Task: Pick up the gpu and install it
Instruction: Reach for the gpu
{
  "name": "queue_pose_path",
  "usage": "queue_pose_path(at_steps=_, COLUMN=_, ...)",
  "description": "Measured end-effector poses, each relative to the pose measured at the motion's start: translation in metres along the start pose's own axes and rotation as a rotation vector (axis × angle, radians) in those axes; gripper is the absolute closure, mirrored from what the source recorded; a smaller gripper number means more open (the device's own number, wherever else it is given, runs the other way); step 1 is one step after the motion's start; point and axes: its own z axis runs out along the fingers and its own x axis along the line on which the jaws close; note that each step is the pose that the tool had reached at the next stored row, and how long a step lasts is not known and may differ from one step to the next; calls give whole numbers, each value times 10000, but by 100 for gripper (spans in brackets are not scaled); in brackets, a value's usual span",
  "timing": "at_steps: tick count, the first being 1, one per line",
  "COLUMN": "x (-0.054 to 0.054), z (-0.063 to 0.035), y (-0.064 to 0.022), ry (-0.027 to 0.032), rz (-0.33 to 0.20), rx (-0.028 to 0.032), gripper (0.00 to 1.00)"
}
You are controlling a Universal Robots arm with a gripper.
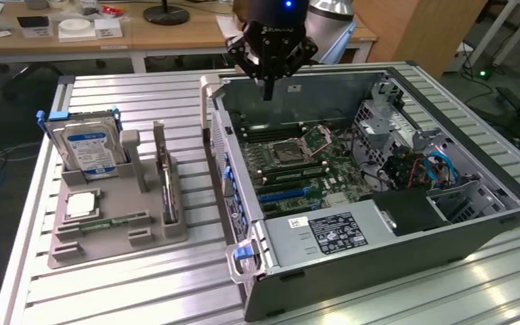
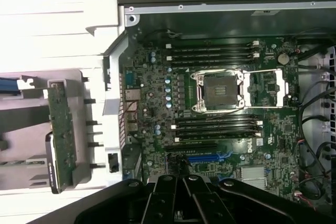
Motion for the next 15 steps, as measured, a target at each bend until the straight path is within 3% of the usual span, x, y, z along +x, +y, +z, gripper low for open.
queue_pose_path(at_steps=15, x=226, z=-2, y=-22, ry=0, rz=1, rx=0, gripper=89)
